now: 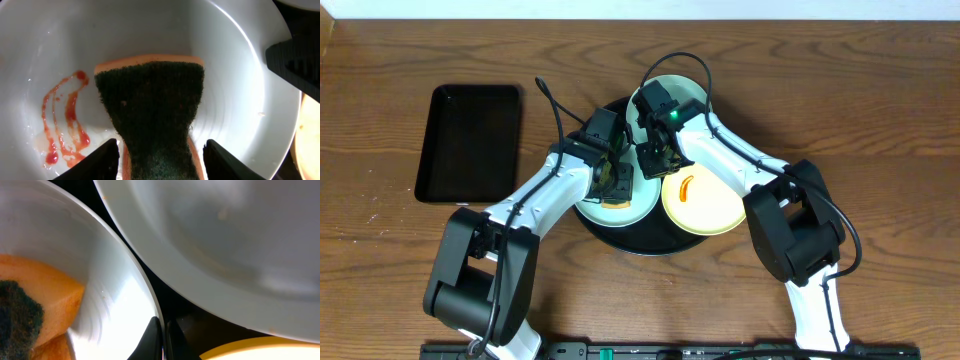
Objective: Clean dirty plates on tray and stack at the side
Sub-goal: 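Scrub the lower-left blue plate with the sponge in the left gripper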
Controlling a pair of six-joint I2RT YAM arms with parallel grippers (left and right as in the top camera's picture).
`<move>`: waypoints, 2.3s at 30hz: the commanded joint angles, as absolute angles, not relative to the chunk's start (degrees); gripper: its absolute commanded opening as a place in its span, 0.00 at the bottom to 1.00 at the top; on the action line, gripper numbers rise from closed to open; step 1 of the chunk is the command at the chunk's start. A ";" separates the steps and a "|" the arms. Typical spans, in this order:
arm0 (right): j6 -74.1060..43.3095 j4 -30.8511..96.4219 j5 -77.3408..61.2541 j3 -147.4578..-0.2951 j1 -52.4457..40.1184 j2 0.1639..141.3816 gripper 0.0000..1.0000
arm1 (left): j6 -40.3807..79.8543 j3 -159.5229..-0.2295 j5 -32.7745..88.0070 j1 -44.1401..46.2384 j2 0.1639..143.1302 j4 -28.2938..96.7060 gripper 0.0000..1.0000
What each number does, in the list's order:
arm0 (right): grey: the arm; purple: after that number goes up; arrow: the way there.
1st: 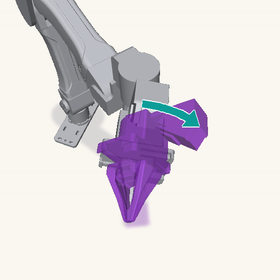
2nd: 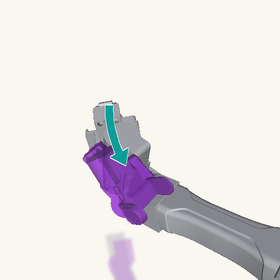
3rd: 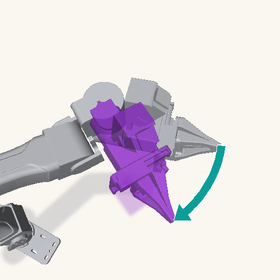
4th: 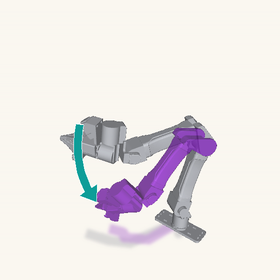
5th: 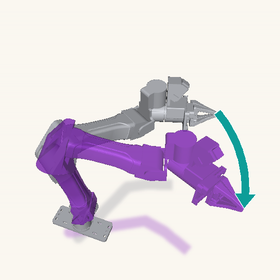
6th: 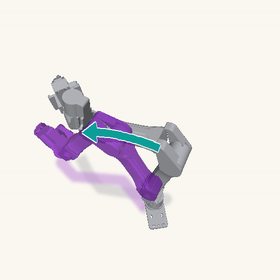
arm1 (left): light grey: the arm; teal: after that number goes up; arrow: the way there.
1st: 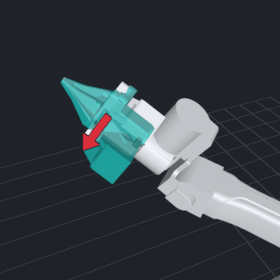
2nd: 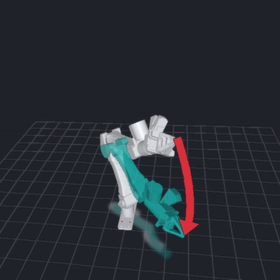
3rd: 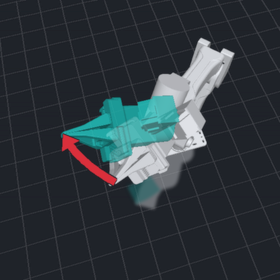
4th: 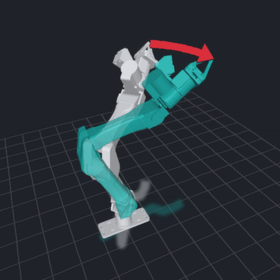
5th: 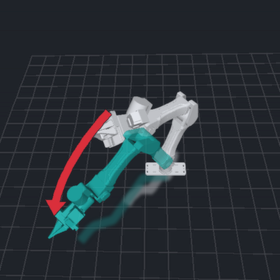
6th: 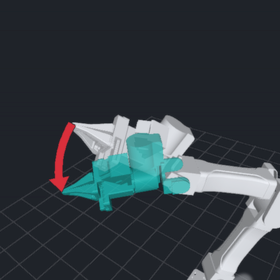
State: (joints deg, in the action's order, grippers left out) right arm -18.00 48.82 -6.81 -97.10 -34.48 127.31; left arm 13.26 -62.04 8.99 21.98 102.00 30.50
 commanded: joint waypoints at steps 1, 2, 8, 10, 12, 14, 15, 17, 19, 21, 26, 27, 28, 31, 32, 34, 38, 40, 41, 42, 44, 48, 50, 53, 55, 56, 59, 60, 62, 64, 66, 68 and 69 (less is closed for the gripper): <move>-18.17 48.62 -6.85 -96.90 -34.92 128.29 0.01 | 13.19 -60.73 8.32 22.00 102.78 30.26 0.54; -18.17 48.62 -6.85 -96.90 -34.92 128.29 0.01 | 13.19 -60.49 8.34 22.00 102.78 30.06 0.54; -18.17 48.60 -6.85 -96.90 -34.92 128.29 0.01 | 13.17 -60.23 8.32 22.00 102.78 29.19 0.50; -18.17 48.62 -6.85 -96.90 -34.92 128.29 0.01 | 13.17 -60.23 8.32 22.00 102.78 28.93 0.42; -18.17 48.60 -6.85 -96.90 -34.92 128.29 0.01 | 13.17 -60.23 8.32 22.00 102.78 28.80 0.36; -18.17 48.60 -6.85 -96.90 -34.92 128.29 0.01 | 13.19 -60.23 8.32 22.00 102.78 28.77 0.23; -18.17 48.60 -6.85 -96.90 -34.89 128.29 0.01 | 13.19 -60.23 8.32 22.00 102.78 28.77 0.21; -18.17 48.60 -6.83 -96.90 -34.89 128.29 0.01 | 13.19 -60.23 8.32 22.00 102.78 28.77 0.14; -18.20 48.60 -6.63 -96.90 -34.92 128.29 0.01 | 13.54 -60.23 8.38 22.00 102.76 28.75 0.08; -18.17 48.58 -6.39 -96.90 -34.89 128.29 0.01 | 14.04 -60.23 8.99 22.00 102.54 28.75 0.08; -18.17 48.62 -6.24 -96.90 -34.92 128.29 0.01 | 14.04 -60.27 14.59 22.00 101.03 26.26 0.07; -18.20 48.60 -6.24 -96.90 -34.92 128.29 0.01 | 14.37 -60.27 14.57 22.00 100.90 25.58 0.08; -18.17 48.60 -6.24 -96.90 -34.92 128.29 0.01 | 14.94 -60.27 14.52 22.00 100.86 25.06 0.08; -18.17 48.60 -6.24 -96.90 -34.92 128.29 0.01 | 15.77 -60.27 14.50 22.00 100.95 24.29 0.07; -18.17 48.60 -6.24 -96.90 -34.92 128.29 0.01 | 15.75 -60.25 14.44 22.00 100.97 24.29 0.07; -18.20 48.62 -6.24 -96.90 -34.92 128.29 0.01 | 15.73 -60.20 14.24 22.00 101.36 24.29 0.08; -18.17 48.62 -6.24 -96.90 -34.92 128.29 0.01 | 15.73 -60.18 12.16 22.00 103.20 24.56 0.08; -18.20 48.64 -6.24 -96.90 -34.92 128.29 0.01 | 15.75 -60.16 10.72 22.00 104.25 24.73 0.08; -18.17 48.66 -6.24 -96.90 -34.92 128.29 0.01 | 15.75 -60.16 9.82 21.98 104.64 24.77 0.07; -18.17 48.69 -6.24 -96.90 -34.92 128.29 0.01 | 15.73 -60.16 9.13 21.93 105.10 24.77 0.07; -18.17 48.73 -6.24 -96.90 -34.92 128.29 0.01 | 15.75 -60.16 7.53 21.80 105.25 24.86 0.07; -18.17 48.84 -6.24 -96.90 -34.92 128.29 0.01 | 15.77 -60.16 0.14 21.78 105.19 26.65 0.08; -18.17 48.84 -6.24 -96.90 -34.92 128.29 0.01 | 15.77 -60.16 -5.54 21.78 105.19 28.45 0.08; -18.17 48.84 -6.24 -96.90 -34.92 128.29 0.01 | 15.75 -60.16 -12.86 21.78 105.19 30.68 0.08; -18.17 48.82 -6.24 -96.90 -34.92 128.29 0.01 | 15.70 -60.16 -16.25 21.78 105.19 31.57 0.08; -18.17 48.82 -6.24 -96.90 -34.92 128.29 0.01 | 15.70 -60.16 -17.37 21.78 105.19 31.73 0.08; -18.17 48.84 -6.24 -96.90 -34.89 128.29 0.01 | 15.70 -60.25 -20.45 21.78 105.14 31.88 0.08; -18.17 48.84 -6.24 -96.90 -34.92 128.29 0.01 | 15.70 -60.40 -20.47 21.78 105.10 31.90 0.07; -18.17 48.86 -6.24 -96.90 -34.92 128.29 0.01 | 15.75 -60.95 -20.40 21.78 104.77 32.38 0.08; -18.17 48.86 -6.24 -96.90 -34.89 128.29 0.01 | 15.75 -61.43 -20.16 21.89 103.94 32.80 0.08; -18.17 48.86 -6.24 -96.90 -34.92 128.29 0.01 | 15.81 -61.54 -19.99 21.96 102.69 32.97 0.08; -18.17 48.84 -6.24 -96.90 -34.92 128.29 0.01 | 17.72 -61.54 -19.94 21.96 101.34 33.06 0.08; -18.17 48.84 -6.24 -96.90 -34.92 128.29 0.01 | 19.05 -61.54 -19.79 21.96 100.79 33.12 0.08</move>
State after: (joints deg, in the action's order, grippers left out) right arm -18.00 48.80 -6.79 -97.10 -34.48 127.31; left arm 15.75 -61.01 -16.10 22.31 103.42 32.47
